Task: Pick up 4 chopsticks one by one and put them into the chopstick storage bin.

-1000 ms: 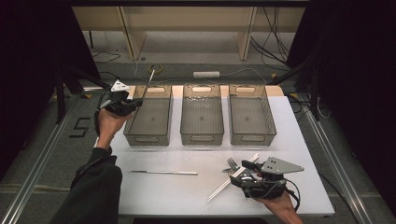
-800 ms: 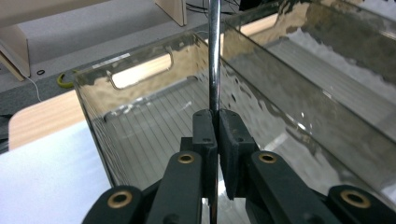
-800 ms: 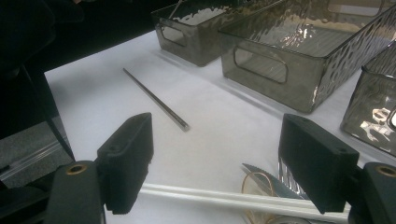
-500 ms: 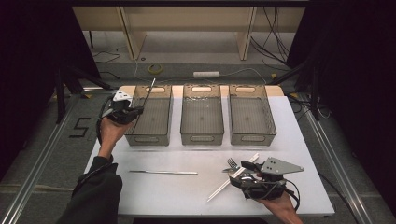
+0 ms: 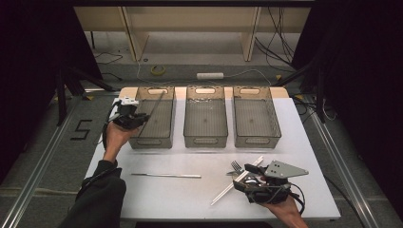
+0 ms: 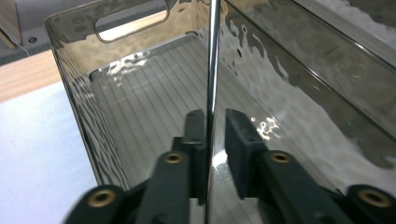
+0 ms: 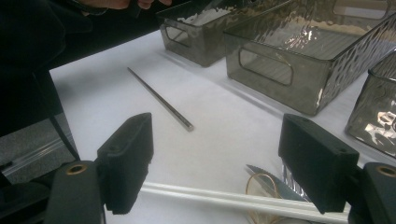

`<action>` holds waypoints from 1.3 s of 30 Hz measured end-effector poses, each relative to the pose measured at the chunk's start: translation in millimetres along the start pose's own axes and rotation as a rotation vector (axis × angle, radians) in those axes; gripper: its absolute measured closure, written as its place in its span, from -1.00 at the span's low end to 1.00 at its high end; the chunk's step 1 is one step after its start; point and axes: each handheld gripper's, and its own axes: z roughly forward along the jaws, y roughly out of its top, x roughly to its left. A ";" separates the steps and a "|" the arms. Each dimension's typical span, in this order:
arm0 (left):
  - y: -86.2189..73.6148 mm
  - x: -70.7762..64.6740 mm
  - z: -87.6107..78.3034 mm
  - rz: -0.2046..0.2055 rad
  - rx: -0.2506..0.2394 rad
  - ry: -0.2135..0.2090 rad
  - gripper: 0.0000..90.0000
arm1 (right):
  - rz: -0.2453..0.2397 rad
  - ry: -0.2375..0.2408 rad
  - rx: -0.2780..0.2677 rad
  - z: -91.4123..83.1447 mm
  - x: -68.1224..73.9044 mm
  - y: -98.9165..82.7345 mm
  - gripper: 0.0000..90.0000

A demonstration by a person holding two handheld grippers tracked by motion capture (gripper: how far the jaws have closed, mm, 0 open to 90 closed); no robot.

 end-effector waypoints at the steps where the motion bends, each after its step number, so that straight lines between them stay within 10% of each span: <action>1: 1.1 -0.3 -0.9 -0.005 0.013 -0.017 0.46 | 0.000 0.000 0.000 -0.1 0.0 0.0 -0.39; 13: 9.7 -34.8 -32.6 0.098 0.098 -0.151 -0.20 | 0.000 -0.003 -0.003 -1.8 -1.1 0.4 -0.39; 22: 10.8 -67.9 -44.1 0.234 0.189 -0.264 -0.34 | -0.006 0.005 0.005 -0.1 -1.2 1.5 -0.39; 39: -22.3 -118.6 -28.7 0.478 0.420 -0.322 -0.39 | -0.002 0.006 0.004 -0.2 -2.3 1.2 -0.39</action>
